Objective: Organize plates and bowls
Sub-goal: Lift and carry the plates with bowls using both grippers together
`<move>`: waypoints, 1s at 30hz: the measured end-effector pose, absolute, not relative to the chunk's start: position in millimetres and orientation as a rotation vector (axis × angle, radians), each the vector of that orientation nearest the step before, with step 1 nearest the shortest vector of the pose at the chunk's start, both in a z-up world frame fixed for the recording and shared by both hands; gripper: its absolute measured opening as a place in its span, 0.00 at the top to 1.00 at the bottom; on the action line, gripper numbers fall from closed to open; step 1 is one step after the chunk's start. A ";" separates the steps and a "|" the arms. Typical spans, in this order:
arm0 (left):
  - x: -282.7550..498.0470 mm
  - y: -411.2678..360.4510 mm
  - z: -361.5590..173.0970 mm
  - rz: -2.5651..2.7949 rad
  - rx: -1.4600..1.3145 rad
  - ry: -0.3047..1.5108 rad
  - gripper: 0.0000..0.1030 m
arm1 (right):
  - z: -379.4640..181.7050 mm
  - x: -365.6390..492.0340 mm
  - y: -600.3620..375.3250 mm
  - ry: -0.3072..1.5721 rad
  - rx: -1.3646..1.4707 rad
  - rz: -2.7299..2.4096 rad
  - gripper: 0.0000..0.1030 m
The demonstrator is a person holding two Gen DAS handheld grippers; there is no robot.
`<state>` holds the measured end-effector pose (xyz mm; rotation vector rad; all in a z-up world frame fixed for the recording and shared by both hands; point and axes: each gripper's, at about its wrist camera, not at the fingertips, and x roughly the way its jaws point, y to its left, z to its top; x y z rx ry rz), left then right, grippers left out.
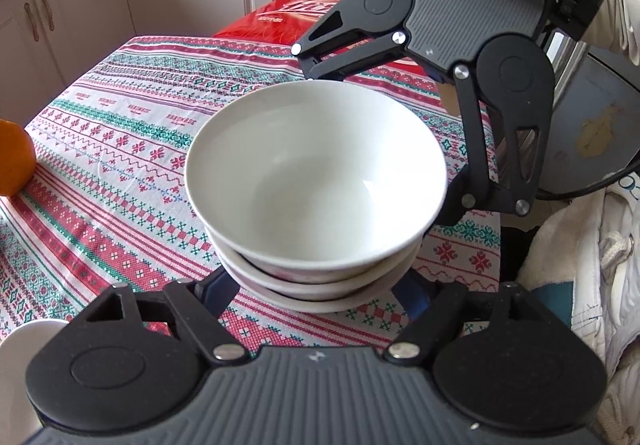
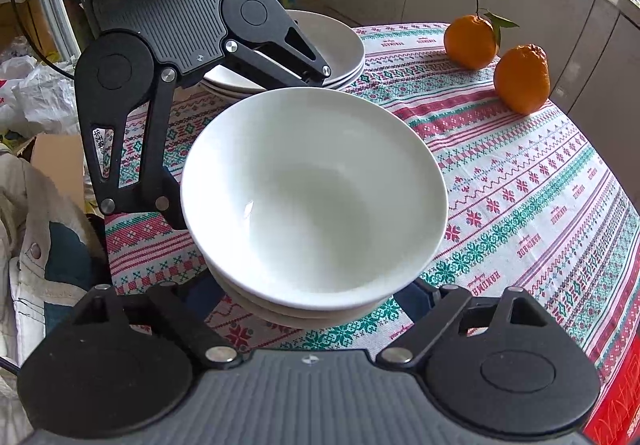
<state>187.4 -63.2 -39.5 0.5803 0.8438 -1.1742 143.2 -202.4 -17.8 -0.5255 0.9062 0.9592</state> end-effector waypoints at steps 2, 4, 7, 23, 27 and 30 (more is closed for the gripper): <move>185.9 -59.9 -35.5 -1.167 0.576 0.836 0.21 | -13.8 142.4 -199.8 0.897 -0.534 0.961 0.10; 183.7 -55.9 -30.7 -1.156 0.575 0.822 0.21 | -9.0 142.0 -196.3 0.888 -0.546 0.961 0.10; 181.5 -46.9 -21.5 -1.136 0.561 0.803 0.21 | 0.5 142.6 -188.7 0.869 -0.568 0.971 0.10; 189.5 42.4 11.3 -0.874 0.520 0.758 0.21 | 32.2 184.9 -90.5 0.702 -0.743 1.123 0.10; 195.7 62.8 7.4 -0.808 0.513 0.775 0.21 | 26.1 202.1 -63.0 0.690 -0.771 1.169 0.10; 200.0 79.0 3.9 -0.778 0.505 0.792 0.21 | 19.6 211.8 -45.2 0.687 -0.776 1.194 0.10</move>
